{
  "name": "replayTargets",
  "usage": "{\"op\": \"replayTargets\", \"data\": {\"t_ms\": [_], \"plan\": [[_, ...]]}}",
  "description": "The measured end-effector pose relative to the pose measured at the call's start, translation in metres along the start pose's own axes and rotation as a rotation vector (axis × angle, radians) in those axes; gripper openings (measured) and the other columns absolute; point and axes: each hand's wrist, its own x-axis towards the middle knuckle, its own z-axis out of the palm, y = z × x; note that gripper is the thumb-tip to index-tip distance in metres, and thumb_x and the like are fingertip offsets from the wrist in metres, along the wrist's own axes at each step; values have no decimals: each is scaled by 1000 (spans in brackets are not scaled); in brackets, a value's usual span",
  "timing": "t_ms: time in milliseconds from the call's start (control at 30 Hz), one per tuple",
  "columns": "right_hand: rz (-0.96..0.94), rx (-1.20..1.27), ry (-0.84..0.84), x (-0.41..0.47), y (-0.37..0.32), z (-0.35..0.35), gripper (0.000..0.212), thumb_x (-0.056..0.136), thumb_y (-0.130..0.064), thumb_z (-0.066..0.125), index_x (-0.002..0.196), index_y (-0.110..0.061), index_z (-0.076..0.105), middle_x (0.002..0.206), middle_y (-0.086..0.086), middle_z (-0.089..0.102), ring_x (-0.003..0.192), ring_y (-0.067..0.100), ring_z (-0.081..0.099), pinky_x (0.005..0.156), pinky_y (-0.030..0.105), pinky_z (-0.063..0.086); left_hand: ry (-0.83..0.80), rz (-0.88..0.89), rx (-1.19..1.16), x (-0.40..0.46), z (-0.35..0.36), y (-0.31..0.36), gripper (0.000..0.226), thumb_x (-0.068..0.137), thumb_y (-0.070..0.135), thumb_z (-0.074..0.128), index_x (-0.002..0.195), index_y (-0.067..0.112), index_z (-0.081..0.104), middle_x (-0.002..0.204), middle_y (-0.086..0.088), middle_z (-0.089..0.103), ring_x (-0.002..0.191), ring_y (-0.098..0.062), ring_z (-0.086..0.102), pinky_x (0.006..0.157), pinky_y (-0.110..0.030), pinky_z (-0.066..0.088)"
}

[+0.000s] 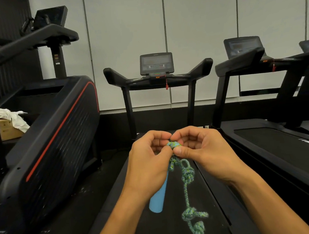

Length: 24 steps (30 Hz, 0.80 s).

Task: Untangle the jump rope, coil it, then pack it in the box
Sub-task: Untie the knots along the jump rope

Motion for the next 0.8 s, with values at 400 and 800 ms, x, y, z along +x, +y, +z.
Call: {"op": "replayTargets", "data": {"t_ms": [400,800], "plan": [[-52,-37,7,2,7,1,19,83,4,73,91,-13,71,80,4,70,76,13,69,73,25,57,-14,-62,-9,-1,5,1,24,89,3,63,102,23,64,95,-7,69,91,-24,69,79,-42,59],[-105,-22,75,3,7,4,13,86,1,68,92,-11,68,80,4,70,74,9,68,69,20,54,-5,-88,-58,-4,11,6,20,93,7,60,97,23,70,93,-12,71,82,-23,69,80,-49,57]]}}
